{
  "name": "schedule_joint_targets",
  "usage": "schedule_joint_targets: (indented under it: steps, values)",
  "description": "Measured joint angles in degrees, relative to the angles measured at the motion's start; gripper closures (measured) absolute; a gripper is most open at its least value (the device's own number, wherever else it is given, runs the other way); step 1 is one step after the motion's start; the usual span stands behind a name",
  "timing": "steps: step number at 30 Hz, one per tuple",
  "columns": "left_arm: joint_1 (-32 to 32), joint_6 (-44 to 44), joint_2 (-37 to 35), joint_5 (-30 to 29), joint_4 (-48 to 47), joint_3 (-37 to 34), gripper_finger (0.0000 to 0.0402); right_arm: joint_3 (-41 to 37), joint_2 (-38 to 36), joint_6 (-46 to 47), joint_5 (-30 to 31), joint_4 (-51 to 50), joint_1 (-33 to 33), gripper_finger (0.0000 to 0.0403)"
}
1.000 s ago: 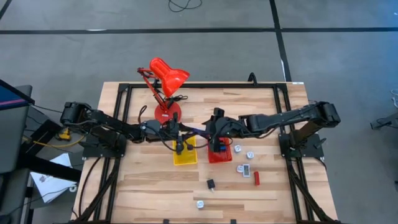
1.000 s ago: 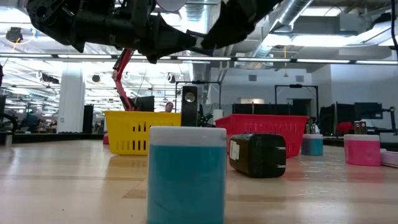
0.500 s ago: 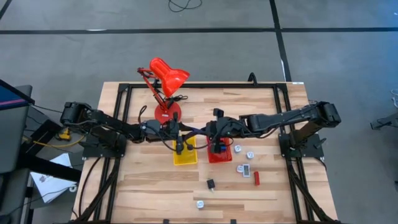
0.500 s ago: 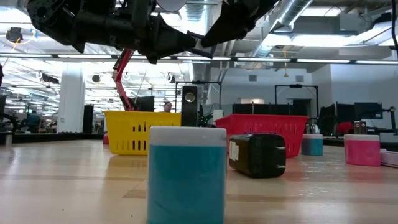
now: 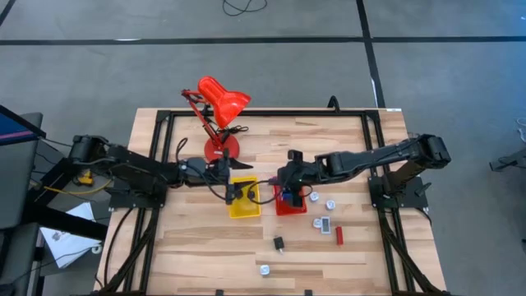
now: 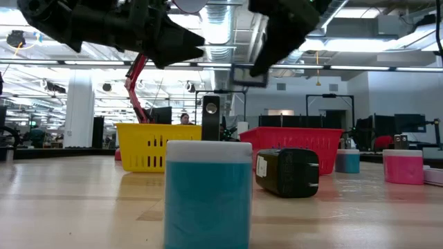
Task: Pick & Place Office items
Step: Put the dark blue digital timer into the red bin
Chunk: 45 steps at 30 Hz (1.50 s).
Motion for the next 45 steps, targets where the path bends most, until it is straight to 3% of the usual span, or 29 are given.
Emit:
schedule_joint_targets:
  steps: [6, 15, 30, 40, 45]
  values:
    - [0.0, -2.7, -7.6, -0.2, 0.4, -4.6, 0.0141, -5.1, 0.0, 0.6, -2.6, -1.2, 0.8, 0.0355]
    - [0.0, -2.9, -14.7, -0.2, 0.4, -8.5, 0.0139, -10.9, 0.0, 2.3, -4.6, 4.0, 3.1, 0.0354]
    - [0.0, -2.4, -15.4, -0.2, 0.2, -9.0, 0.0141, -10.9, 0.0, 6.2, -0.9, 4.2, 7.8, 0.0353]
    - [0.0, -2.3, -15.4, -0.2, -0.6, -9.0, 0.0141, -19.3, -0.3, 5.3, -1.2, 14.4, 6.8, 0.0353]
    - [0.0, -2.4, -15.4, -0.1, -0.6, -9.0, 0.0141, -20.3, -0.1, 4.6, -1.3, 14.5, 6.4, 0.0353]
